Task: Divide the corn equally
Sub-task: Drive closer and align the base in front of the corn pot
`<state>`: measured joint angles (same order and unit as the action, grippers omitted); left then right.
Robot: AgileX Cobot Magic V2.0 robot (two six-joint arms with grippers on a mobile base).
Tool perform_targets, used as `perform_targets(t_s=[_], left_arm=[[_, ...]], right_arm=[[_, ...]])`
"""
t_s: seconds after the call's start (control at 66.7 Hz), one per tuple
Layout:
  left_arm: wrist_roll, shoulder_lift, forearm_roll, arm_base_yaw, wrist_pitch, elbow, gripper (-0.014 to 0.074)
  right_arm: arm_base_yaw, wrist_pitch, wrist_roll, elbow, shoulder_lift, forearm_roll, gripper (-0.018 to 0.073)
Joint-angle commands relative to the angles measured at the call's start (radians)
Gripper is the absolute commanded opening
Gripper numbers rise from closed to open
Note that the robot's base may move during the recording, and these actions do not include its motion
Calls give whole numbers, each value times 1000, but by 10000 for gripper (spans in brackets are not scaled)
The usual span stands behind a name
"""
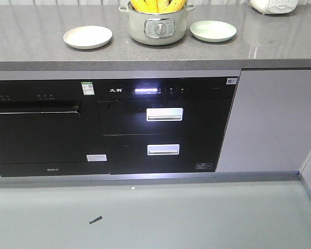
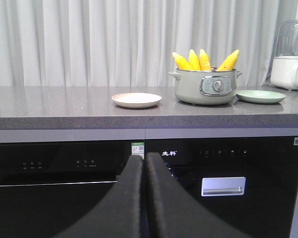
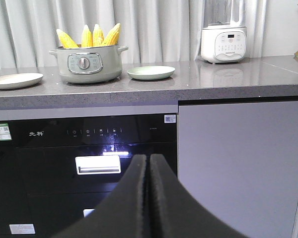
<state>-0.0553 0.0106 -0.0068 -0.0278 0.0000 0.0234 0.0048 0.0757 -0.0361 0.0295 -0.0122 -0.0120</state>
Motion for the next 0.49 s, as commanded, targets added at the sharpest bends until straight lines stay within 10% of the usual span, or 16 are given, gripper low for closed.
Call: perform_targets(t_s=[0.0, 0.48], left_arm=[[-7, 15, -2, 3, -65, 13, -6], [-7, 15, -2, 3, -65, 13, -6]], right_arm=[[-3, -76, 10, 10, -3, 6, -5], [-3, -76, 10, 10, -3, 6, -5]])
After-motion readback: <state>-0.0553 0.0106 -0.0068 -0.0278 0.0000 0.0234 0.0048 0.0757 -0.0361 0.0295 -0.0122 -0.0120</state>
